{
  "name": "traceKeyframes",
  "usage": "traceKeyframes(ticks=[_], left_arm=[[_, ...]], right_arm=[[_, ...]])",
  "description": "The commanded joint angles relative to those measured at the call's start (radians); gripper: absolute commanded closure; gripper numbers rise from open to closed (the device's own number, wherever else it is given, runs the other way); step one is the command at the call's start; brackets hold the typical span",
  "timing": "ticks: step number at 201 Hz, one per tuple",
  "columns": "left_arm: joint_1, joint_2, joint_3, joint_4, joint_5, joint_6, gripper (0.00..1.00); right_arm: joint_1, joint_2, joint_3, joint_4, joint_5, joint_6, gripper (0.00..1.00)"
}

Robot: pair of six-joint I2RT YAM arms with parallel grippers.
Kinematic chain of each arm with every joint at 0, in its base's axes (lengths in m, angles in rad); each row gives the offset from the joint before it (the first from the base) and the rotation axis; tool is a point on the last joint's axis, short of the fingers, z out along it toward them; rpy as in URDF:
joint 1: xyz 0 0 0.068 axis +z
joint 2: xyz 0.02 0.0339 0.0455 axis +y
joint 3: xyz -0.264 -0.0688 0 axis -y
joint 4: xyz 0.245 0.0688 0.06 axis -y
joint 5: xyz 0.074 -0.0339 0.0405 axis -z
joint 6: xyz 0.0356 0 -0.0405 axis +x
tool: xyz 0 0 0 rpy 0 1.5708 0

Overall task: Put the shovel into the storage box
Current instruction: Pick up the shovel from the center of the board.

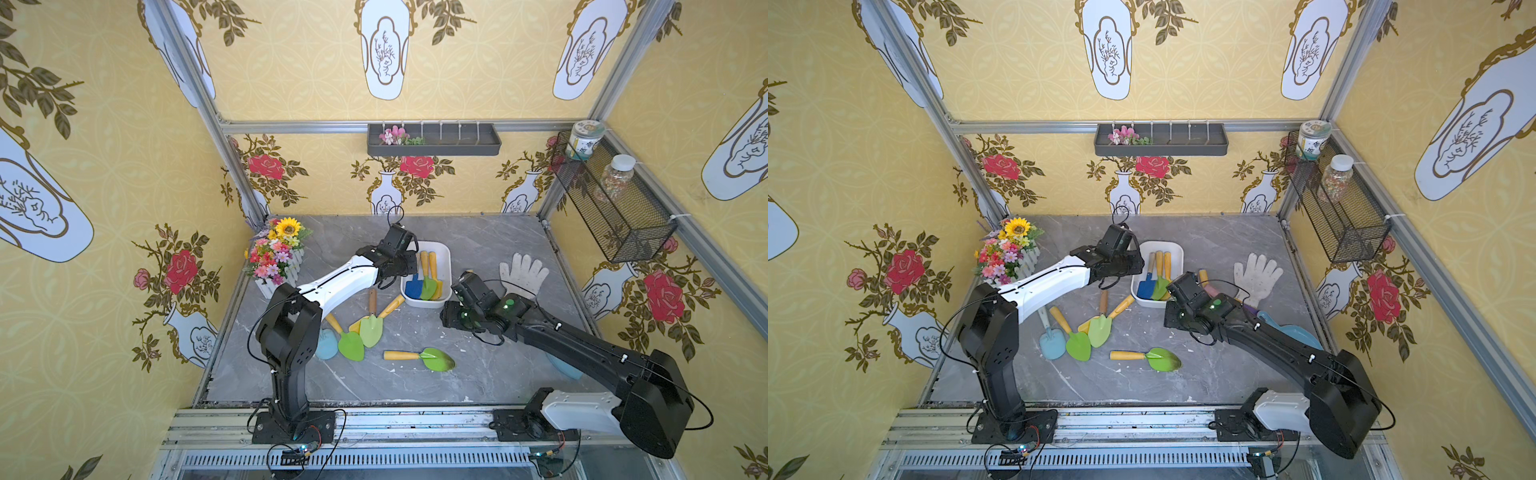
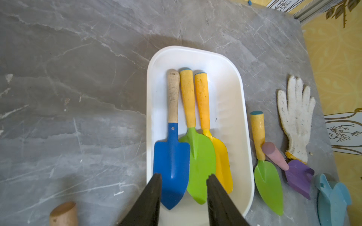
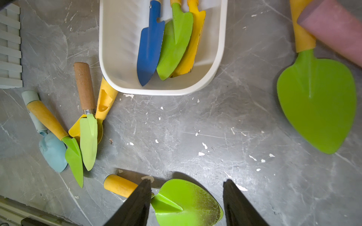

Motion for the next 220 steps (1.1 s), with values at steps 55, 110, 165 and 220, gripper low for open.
traceKeyframes(ticks=[55,110,165,220], left_arm=[[0.000,-0.218,-0.296,0.099,-0.021,-0.103,0.55],[0.008,-0.352,-0.501,0.114,-0.076,-0.190,0.52],[0.021,-0.387,-0.607,0.140,-0.092,-0.240,0.50],[0.036,-0.363,-0.634,0.160,-0.077,-0.273,0.46]], right_arm=[[0.034,0.060,0.054,0.014,-0.029,-0.044,0.38],[0.060,0.095,0.054,0.041,-0.044,-0.043,0.38],[0.077,0.120,0.052,0.062,-0.054,-0.037,0.38],[0.100,0.129,0.043,0.083,-0.059,-0.027,0.38]])
